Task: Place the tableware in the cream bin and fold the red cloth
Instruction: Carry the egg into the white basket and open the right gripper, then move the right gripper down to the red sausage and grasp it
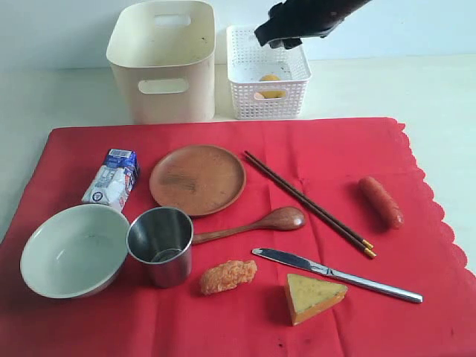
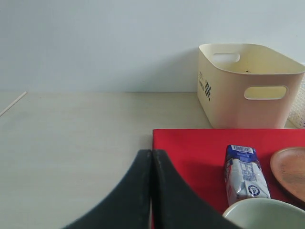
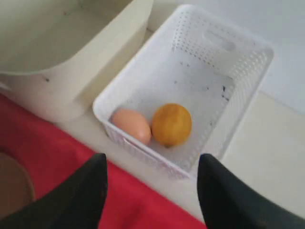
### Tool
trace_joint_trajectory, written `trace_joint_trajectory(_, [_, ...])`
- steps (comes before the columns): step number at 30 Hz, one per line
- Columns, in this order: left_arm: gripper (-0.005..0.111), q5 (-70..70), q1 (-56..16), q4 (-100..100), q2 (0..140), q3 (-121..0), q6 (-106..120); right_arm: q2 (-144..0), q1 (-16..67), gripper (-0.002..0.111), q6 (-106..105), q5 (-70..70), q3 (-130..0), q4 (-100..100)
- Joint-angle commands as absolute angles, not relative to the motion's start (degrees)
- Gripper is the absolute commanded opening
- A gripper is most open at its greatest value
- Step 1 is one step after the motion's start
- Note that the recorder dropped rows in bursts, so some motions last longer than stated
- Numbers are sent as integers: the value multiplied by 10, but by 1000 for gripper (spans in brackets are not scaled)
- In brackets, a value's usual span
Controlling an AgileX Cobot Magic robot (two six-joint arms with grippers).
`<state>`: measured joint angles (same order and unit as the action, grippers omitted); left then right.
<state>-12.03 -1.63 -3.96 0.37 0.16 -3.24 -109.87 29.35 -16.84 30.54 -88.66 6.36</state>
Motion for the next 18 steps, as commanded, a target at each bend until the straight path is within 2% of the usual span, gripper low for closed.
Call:
trace_joint_trajectory(1, [1, -119, -18, -38, 0, 0, -32, -1055, 289, 54, -87, 417, -889, -15])
trace_joint_trajectory(7, [1, -119, -18, -38, 0, 0, -32, -1017, 289, 53, -86, 472, -870, -4])
trace_joint_trajectory(8, [1, -119, -18, -38, 0, 0, -32, -1000, 289, 50, -86, 466, -843, -4])
trace_joint_trajectory(9, [1, -119, -18, -38, 0, 0, -32, -991, 289, 47, -86, 462, -826, -8])
trace_joint_trajectory(10, [1, -119, -18, -38, 0, 0, -32, -975, 289, 37, -83, 454, -795, -22])
trace_joint_trajectory(16, [1, -119, -18, -38, 0, 0, -32, -957, 289, 0, -29, 458, -701, -67])
trace_joint_trajectory(18, [1, -119, -18, -38, 0, 0, -32, -957, 289, 0, -19, 447, -676, -67])
